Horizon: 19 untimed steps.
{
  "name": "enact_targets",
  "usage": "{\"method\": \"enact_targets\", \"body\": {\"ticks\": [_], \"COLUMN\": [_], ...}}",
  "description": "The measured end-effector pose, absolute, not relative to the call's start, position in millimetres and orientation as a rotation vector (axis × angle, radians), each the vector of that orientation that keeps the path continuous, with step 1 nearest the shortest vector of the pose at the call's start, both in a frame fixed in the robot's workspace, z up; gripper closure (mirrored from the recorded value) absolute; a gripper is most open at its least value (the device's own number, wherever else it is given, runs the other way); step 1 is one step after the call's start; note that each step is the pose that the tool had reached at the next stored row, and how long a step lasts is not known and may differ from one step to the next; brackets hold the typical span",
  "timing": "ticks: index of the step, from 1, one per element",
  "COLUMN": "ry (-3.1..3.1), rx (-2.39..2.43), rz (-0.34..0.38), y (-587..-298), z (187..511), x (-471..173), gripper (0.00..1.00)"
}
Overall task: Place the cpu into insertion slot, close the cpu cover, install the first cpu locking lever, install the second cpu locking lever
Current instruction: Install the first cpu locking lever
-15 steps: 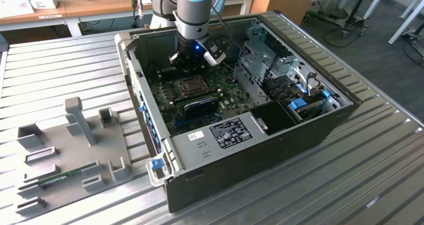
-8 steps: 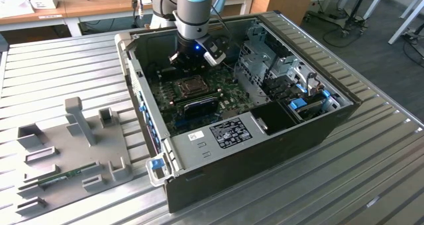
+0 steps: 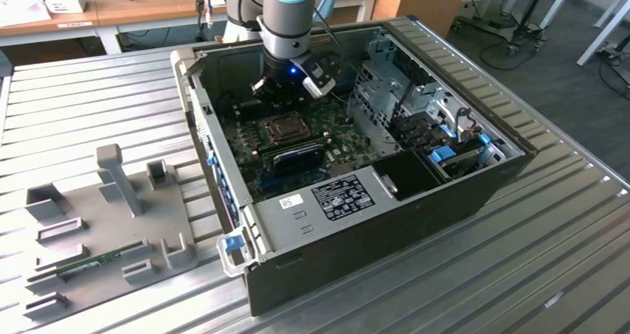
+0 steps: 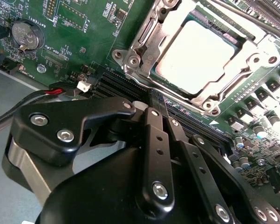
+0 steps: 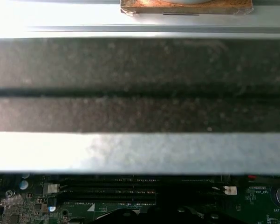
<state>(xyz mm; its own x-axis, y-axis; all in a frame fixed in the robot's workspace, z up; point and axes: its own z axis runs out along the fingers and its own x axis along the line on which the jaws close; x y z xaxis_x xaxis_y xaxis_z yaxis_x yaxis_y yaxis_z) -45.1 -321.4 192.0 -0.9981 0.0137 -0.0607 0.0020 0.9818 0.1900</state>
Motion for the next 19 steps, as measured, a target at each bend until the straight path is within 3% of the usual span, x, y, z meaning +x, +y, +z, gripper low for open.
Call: {"method": "enact_targets", "body": {"ticks": [19], "ry": [3.065], "rx": [0.012], "rz": [0.294], "y": [-321.3], "z": [198.3], "x": [-45.0], "gripper": [0.89]}}
